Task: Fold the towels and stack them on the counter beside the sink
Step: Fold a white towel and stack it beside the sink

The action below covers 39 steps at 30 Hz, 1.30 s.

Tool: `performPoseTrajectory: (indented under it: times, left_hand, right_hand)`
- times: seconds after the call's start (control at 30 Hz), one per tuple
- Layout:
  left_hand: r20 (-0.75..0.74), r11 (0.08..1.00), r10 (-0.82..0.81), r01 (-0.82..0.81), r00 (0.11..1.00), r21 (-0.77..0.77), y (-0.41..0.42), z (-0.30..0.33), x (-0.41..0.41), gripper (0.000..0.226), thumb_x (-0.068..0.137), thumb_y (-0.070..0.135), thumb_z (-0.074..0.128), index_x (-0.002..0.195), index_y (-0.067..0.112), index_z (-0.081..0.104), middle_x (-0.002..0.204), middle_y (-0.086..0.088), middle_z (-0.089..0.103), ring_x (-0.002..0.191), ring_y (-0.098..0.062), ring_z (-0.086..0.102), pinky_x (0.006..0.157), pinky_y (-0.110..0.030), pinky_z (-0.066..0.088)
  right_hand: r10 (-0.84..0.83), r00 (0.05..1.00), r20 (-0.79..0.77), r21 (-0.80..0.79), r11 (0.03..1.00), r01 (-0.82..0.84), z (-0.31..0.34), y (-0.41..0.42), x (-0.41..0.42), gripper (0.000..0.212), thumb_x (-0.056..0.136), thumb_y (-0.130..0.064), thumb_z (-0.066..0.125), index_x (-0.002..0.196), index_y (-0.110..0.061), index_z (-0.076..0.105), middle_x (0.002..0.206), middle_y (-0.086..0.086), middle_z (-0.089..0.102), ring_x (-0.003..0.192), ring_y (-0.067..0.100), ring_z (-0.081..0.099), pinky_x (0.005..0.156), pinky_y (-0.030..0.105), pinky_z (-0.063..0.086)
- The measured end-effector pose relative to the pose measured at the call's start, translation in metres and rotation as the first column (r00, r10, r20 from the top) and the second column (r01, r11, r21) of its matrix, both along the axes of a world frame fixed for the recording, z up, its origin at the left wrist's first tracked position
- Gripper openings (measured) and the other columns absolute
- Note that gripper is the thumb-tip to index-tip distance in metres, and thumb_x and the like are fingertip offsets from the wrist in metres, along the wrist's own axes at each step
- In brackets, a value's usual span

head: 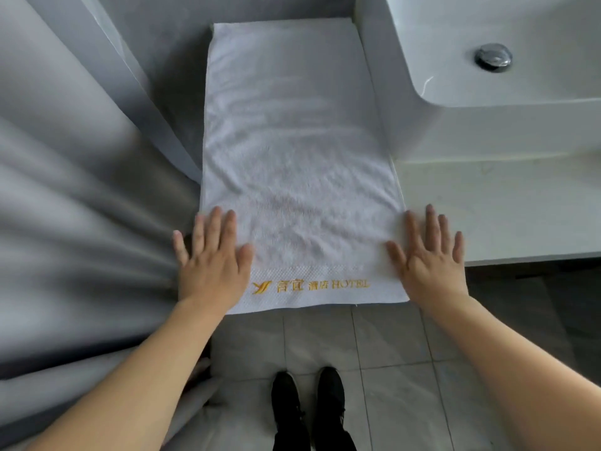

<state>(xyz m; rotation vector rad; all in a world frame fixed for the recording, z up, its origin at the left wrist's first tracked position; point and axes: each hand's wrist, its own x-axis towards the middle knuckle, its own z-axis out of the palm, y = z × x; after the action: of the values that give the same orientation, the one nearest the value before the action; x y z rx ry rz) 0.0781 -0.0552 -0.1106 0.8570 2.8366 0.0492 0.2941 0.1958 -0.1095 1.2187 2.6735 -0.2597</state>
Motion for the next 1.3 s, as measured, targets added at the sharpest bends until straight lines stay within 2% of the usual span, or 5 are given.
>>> performPoseTrajectory:
  times: [0.17,0.37,0.7,0.83,1.3]
  left_hand:
    - [0.338,0.825,0.481,-0.548,0.809,0.136,-0.009,0.013,0.019,0.044,0.101,0.041,0.038,0.138,0.021,0.023,0.138,-0.03,0.044,0.117,-0.049,0.049,0.096,-0.054,0.041]
    - [0.392,0.807,0.552,-0.59,0.736,-0.028,-0.002,0.033,0.024,0.028,0.102,0.038,0.034,0.107,0.01,0.032,0.123,-0.024,0.055,0.109,-0.044,0.057,0.078,-0.04,0.039]
    - [0.88,0.322,0.417,-0.942,0.227,0.091,0.003,0.111,-0.006,0.008,0.094,0.012,0.053,0.1,0.015,0.059,0.075,-0.003,0.049,0.049,-0.014,0.035,0.041,-0.018,0.039]
    - [0.962,0.289,0.178,-0.946,0.207,0.15,-0.02,0.143,-0.015,0.038,0.086,0.006,0.035,0.112,0.001,0.062,0.098,-0.015,0.068,0.083,-0.028,0.067,0.076,-0.037,0.055]
    - [0.702,0.553,0.309,-0.722,0.641,0.416,0.031,0.107,-0.122,0.034,0.086,0.027,0.066,0.078,-0.003,0.052,0.074,-0.007,0.051,0.069,-0.019,0.043,0.066,-0.032,0.031]
  right_hand:
    - [-0.728,0.582,-0.362,-0.345,0.685,0.642,0.011,-0.049,0.003,0.062,0.089,-0.045,0.055,0.138,-0.012,0.037,0.14,0.016,0.031,0.128,0.036,0.031,0.099,0.044,0.033]
    - [-0.987,0.143,0.068,-0.844,0.02,0.536,0.027,-0.072,-0.013,0.049,0.08,-0.042,0.069,0.113,-0.011,0.049,0.103,0.002,0.054,0.086,0.023,0.053,0.074,0.04,0.042]
    - [-0.996,0.05,-0.073,-0.929,0.086,0.36,0.11,-0.04,-0.029,0.024,0.09,-0.005,0.05,0.106,-0.02,0.06,0.083,0.005,0.062,0.054,0.017,0.063,0.054,0.028,0.056]
    - [-1.0,-0.009,0.022,-0.988,-0.023,0.154,0.138,-0.021,-0.031,0.03,0.09,-0.004,0.036,0.101,-0.009,0.063,0.065,0.01,0.072,0.06,0.022,0.072,0.055,0.029,0.058]
    - [-0.58,0.732,-0.357,-0.416,0.801,0.431,0.134,0.023,-0.155,0.021,0.093,-0.023,0.042,0.09,-0.009,0.056,0.086,0.012,0.06,0.084,0.036,0.056,0.07,0.04,0.042]
